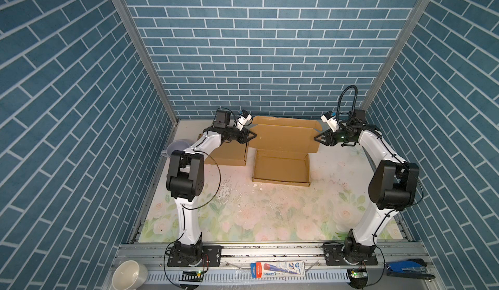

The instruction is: Fold the paper box

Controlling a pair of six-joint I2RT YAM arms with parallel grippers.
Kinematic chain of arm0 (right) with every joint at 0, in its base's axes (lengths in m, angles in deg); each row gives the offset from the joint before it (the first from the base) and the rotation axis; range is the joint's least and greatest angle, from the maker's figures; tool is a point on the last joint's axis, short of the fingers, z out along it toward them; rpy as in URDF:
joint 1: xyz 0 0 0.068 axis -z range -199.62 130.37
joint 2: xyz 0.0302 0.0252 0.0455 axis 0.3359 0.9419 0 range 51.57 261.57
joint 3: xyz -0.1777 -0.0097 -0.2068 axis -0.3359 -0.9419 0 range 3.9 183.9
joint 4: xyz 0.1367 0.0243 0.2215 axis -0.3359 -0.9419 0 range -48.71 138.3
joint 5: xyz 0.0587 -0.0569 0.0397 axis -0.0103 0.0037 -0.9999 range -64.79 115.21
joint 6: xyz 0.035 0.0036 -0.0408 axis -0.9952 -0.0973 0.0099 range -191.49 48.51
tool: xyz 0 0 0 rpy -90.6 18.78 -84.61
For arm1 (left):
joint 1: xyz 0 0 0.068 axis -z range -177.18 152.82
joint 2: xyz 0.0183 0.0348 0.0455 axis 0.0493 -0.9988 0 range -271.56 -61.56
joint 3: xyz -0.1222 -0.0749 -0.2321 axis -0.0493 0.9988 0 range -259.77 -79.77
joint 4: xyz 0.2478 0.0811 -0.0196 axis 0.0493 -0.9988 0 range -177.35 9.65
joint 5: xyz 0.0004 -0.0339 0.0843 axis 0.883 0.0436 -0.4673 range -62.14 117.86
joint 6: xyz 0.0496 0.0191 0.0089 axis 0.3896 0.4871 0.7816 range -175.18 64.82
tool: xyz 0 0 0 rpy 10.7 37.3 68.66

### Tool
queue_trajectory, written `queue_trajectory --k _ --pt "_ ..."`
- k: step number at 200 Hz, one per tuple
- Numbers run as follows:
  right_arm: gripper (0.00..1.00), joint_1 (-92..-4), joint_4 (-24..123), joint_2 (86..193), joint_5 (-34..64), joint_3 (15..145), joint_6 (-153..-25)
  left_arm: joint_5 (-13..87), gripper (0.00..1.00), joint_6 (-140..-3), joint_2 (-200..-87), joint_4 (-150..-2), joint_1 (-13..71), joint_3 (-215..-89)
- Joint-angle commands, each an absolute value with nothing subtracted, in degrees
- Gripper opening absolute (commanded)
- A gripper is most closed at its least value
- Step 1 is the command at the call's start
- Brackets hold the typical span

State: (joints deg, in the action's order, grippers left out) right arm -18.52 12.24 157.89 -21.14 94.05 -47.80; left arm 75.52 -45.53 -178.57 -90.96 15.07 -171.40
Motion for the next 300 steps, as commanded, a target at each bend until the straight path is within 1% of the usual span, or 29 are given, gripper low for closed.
queue_trajectory --k 1,22,35,47,54,84,106,128,151,180,197,235,300 --pt "0.37 -19.09 10.67 159.20 -22.78 95.92 -44.76 75.69 0.28 -44.88 -179.41 -91.47 15.60 -172.71" --pt "0.29 -19.62 10.75 159.55 -21.62 96.13 -44.97 75.45 0.16 -44.70 -179.42 -91.39 15.67 -172.43" --pt "0.23 -19.93 11.25 159.37 -20.50 95.94 -45.66 75.41 0.08 -44.75 -179.33 -91.30 15.69 -172.26" --pt "0.17 -20.06 12.37 158.85 -19.56 95.41 -47.03 75.01 0.02 -44.99 -179.12 -90.91 15.78 -172.02" --pt "0.14 -20.19 13.64 158.31 -18.93 94.62 -48.27 74.60 0.00 -45.19 -178.92 -90.48 15.96 -171.73" --pt "0.00 -21.47 23.31 154.63 -16.98 88.77 -55.33 72.00 0.00 -45.89 -177.36 -87.32 17.25 -169.47" --pt "0.00 -22.69 29.31 151.87 -13.01 84.82 -59.66 68.91 0.00 -46.46 -175.80 -84.91 18.28 -167.53" --pt "0.00 -23.68 38.69 148.83 -6.74 80.26 -68.48 63.23 0.00 -48.98 -174.06 -80.96 19.05 -165.68" --pt "0.00 -25.88 50.01 145.16 -2.70 74.47 -75.25 58.21 0.00 -52.94 -171.78 -71.94 20.78 -161.64" --pt "0.00 -28.61 57.01 143.33 4.49 71.71 -80.14 51.64 0.00 -57.53 -170.41 -61.85 23.22 -157.84" --pt "0.00 -29.75 62.42 142.75 8.47 68.96 -84.21 48.02 0.00 -57.78 -170.42 -58.30 24.97 -156.17" --pt "0.00 -33.41 69.96 142.60 16.66 63.50 -86.50 42.67 0.00 -59.06 -171.41 -51.39 28.11 -152.07" --pt "0.00 -37.50 80.43 142.24 23.41 54.19 -90.61 39.19 0.00 -61.31 -172.23 -46.24 31.77 -146.13"
